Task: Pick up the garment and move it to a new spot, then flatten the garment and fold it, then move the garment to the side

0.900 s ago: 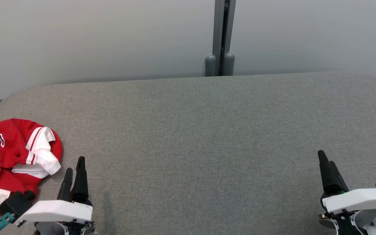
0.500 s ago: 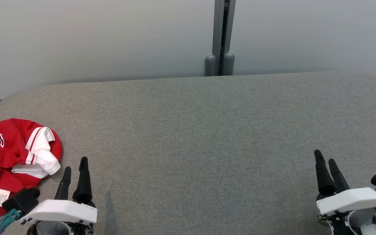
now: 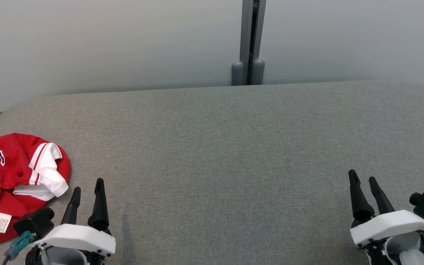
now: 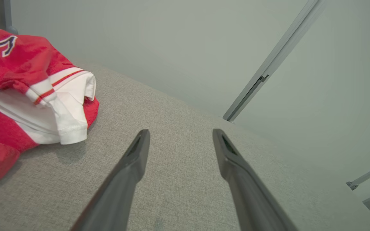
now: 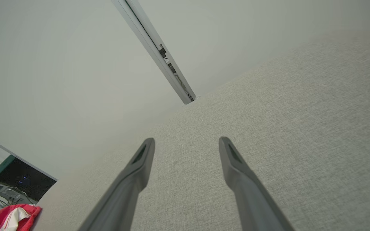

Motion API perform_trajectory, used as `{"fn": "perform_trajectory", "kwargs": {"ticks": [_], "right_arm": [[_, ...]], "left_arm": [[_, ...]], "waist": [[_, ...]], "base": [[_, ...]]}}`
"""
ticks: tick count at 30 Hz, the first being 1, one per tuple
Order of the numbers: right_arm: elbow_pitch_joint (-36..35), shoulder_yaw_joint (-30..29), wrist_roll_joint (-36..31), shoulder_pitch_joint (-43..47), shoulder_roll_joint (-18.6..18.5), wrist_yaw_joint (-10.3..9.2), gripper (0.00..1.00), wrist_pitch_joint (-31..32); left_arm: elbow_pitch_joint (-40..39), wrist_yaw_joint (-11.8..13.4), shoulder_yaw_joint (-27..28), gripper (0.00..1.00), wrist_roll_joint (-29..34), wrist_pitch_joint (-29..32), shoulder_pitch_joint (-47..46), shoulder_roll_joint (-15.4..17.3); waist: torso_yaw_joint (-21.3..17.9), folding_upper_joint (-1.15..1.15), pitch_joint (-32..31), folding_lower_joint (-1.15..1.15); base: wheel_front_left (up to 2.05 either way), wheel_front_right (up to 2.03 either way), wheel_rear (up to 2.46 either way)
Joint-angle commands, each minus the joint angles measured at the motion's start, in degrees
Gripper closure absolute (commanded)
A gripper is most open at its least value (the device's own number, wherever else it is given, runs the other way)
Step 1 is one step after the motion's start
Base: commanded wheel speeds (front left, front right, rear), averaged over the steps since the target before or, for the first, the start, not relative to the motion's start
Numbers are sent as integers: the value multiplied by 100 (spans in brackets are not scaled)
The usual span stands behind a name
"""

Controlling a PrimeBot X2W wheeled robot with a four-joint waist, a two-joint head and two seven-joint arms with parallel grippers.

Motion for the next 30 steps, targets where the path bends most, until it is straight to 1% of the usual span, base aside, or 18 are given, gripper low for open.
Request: {"fn": "perform_trajectory", "kwargs": {"ticks": [1,13,30], "right_arm": [[-6,27,-234,-145,-62,8,0,-83],[156,83,-896,-191,-73,9,0,-241],[564,178,-1815,-293,-92,11,0,-462]], "left_arm": [[-45,36,-17,0,225,-72,-149,42],[42,102,-59,0,886,-235,-160,49],[283,216,-103,0,1801,-452,-177,58]], "waist": [[1,0,3,0],[0,0,10,0],[2,0,21,0]], "base": [[0,0,0],[0,0,0],[0,0,0]]}}
